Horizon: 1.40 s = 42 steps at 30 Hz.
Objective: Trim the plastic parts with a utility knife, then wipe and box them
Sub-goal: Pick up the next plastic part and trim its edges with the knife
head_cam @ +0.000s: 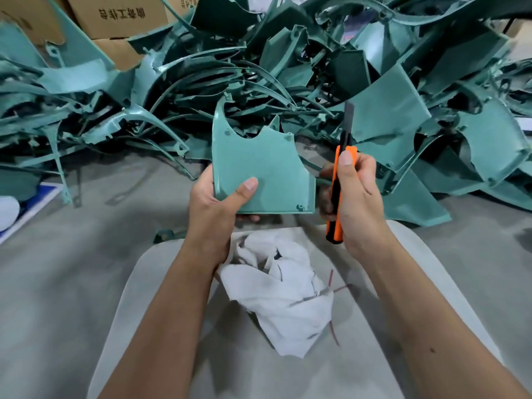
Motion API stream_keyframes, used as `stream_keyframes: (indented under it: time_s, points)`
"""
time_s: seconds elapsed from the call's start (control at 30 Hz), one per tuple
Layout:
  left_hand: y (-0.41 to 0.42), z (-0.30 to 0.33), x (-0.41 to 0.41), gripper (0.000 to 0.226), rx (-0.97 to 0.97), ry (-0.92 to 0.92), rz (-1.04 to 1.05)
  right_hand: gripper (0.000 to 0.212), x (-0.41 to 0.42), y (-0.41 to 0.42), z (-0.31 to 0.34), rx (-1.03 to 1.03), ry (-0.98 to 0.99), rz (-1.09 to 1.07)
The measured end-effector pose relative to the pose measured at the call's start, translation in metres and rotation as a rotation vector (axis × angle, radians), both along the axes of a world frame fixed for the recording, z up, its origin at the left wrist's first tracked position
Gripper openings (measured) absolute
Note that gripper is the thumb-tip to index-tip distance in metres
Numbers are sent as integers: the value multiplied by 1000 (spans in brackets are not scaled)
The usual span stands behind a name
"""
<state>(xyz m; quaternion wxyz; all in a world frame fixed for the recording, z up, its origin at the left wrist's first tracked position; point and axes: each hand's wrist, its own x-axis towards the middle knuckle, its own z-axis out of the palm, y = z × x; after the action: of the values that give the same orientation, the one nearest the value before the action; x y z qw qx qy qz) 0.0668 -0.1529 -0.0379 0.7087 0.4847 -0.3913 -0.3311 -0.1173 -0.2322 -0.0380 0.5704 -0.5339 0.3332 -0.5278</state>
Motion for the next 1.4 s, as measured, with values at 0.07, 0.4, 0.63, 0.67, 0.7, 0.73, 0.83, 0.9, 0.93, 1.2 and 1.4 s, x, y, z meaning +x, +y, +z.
stream_keyframes:
  time_s: [0.07, 0.4, 0.63, 0.67, 0.7, 0.73, 0.83, 0.9, 0.93, 1.2, 1.4]
  points:
    - [2, 1, 5, 39, 24, 138, -35, 21, -7, 4, -3, -168, 81, -22]
    - [18, 2, 30, 48, 1, 264, -95, 13, -7, 14, -4, -662, 435, -87]
    - [21, 1, 44, 56, 25, 192, -167, 17, -5, 17, -4, -720, 460, -64]
    - [23, 2, 47, 59, 27, 193, -195, 19, -5, 18, -5, -712, 453, -70]
    - [26, 3, 52, 62, 29, 188, -226, 20, -4, 17, -5, -704, 439, -77]
    - [29, 4, 58, 62, 27, 189, -267, 21, -4, 18, -6, -694, 425, -83]
    - [39, 3, 71, 55, -16, 205, -390, 23, -4, 21, -9, -677, 406, -97]
    - [39, 3, 72, 53, -14, 206, -395, 22, -4, 21, -9, -675, 396, -103]
    - [39, 3, 70, 52, -1, 205, -384, 22, -4, 21, -8, -674, 396, -103]
    - [44, 9, 81, 27, -227, 613, -487, 24, -3, 23, -8, -635, 381, -87]
    - [36, 0, 78, 30, -266, 968, -641, 25, -2, 23, -8, -603, 369, -86]
